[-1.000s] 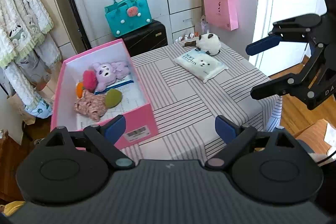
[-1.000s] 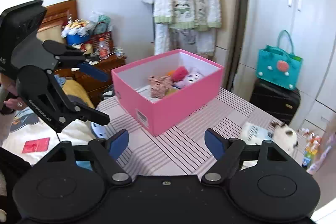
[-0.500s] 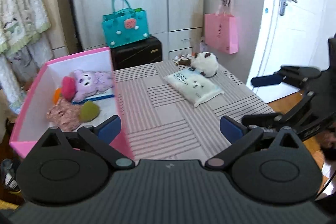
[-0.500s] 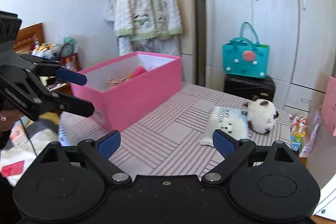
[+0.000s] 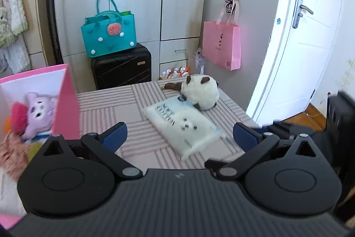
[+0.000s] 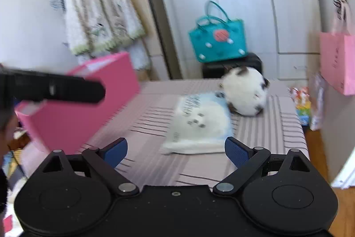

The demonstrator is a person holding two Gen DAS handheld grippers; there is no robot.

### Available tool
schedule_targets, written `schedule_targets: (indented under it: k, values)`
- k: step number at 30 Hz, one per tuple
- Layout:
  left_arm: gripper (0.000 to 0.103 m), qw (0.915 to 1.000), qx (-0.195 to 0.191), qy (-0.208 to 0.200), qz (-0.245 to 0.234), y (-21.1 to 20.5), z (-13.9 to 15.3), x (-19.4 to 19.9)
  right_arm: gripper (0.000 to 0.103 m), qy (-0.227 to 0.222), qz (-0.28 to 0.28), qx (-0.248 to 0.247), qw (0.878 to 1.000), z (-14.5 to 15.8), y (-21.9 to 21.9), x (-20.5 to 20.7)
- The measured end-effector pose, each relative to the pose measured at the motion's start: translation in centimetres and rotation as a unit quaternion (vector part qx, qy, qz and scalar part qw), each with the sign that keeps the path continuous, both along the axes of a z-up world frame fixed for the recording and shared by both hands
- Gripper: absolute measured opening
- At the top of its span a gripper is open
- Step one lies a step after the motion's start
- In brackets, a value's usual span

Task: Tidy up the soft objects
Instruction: 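Move the left tool toward the white SOFT COTTON wipes pack on the table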

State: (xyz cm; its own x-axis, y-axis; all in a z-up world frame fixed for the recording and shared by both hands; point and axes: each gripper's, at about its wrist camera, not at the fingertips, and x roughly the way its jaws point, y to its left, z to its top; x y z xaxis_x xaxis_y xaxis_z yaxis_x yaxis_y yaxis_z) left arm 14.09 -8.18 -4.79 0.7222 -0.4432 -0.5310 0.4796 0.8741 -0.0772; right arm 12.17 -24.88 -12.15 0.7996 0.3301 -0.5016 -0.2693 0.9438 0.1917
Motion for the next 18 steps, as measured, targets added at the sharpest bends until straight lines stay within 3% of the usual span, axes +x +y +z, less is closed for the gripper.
schedule_targets:
  k: [5, 9, 14, 18]
  values:
    - [0.103, 0.9993, -0.010, 0.036, -0.005, -2.4, -0.8, 4.5, 0.097, 0.035, -0.026, -0.028, 0.999, -1.3, -0.5, 2.0]
    - [0.103, 0.9977, 0.005, 0.062, -0.027, -4.2, -2.1, 7.9, 0.097, 0.045, -0.010, -0.045, 0.998, -1.7, -0.5, 2.9]
    - [0.100, 0.9957, 0.022, 0.090, -0.003, -5.3, -3.8, 11.8, 0.097, 0.052, -0.002, -0.074, 0.996, -2.0, 0.0, 3.6]
    - [0.096, 0.9923, 0.011, 0.122, 0.016, -5.4, -5.1, 14.3, 0.097, 0.056, 0.021, -0.124, 0.991, -1.9, 0.5, 4.8]
